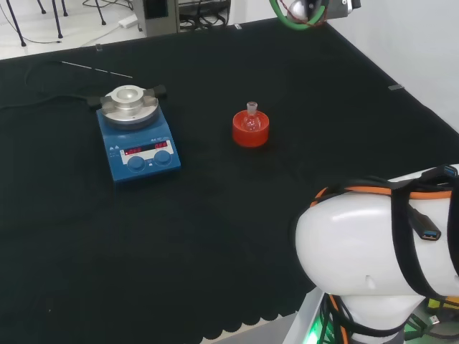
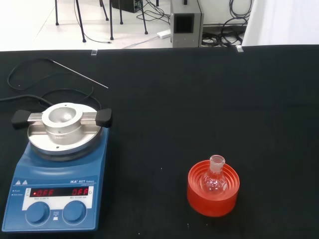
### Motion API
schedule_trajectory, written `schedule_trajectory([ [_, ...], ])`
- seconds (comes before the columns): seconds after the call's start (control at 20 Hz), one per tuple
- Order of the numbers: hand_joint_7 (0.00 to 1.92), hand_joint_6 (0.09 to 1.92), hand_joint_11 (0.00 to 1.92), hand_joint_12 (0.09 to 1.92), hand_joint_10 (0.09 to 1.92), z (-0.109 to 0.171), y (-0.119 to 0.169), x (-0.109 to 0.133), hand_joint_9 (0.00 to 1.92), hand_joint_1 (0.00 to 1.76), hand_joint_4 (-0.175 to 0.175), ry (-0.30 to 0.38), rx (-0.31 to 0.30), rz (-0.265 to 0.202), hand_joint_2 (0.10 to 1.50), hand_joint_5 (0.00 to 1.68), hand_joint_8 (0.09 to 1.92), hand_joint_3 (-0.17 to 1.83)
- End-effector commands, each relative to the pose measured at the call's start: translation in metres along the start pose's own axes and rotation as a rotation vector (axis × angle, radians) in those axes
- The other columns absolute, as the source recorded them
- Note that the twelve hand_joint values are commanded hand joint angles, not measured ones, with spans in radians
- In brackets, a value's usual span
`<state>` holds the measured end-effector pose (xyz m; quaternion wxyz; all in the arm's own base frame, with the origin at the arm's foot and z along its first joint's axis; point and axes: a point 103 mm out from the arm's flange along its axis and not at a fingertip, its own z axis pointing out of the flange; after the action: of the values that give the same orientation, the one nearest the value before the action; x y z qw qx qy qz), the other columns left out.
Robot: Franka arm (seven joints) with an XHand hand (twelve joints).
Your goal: Pick up the round-bottom flask.
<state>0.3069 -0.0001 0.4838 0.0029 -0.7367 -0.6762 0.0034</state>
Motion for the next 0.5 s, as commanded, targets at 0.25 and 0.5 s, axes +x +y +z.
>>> schedule_trajectory([
  [0.25,0.15,0.09,0.0,0.86,0.6,-0.092,-0.058,0.034,0.17,0.14,-0.013,-0.143,-0.055,-0.064,1.31,0.44,0.49,0.33],
  [0.5,0.16,0.09,0.0,0.85,0.6,-0.089,-0.055,0.023,0.17,0.14,-0.014,-0.132,-0.047,-0.044,1.32,0.44,0.49,0.31],
])
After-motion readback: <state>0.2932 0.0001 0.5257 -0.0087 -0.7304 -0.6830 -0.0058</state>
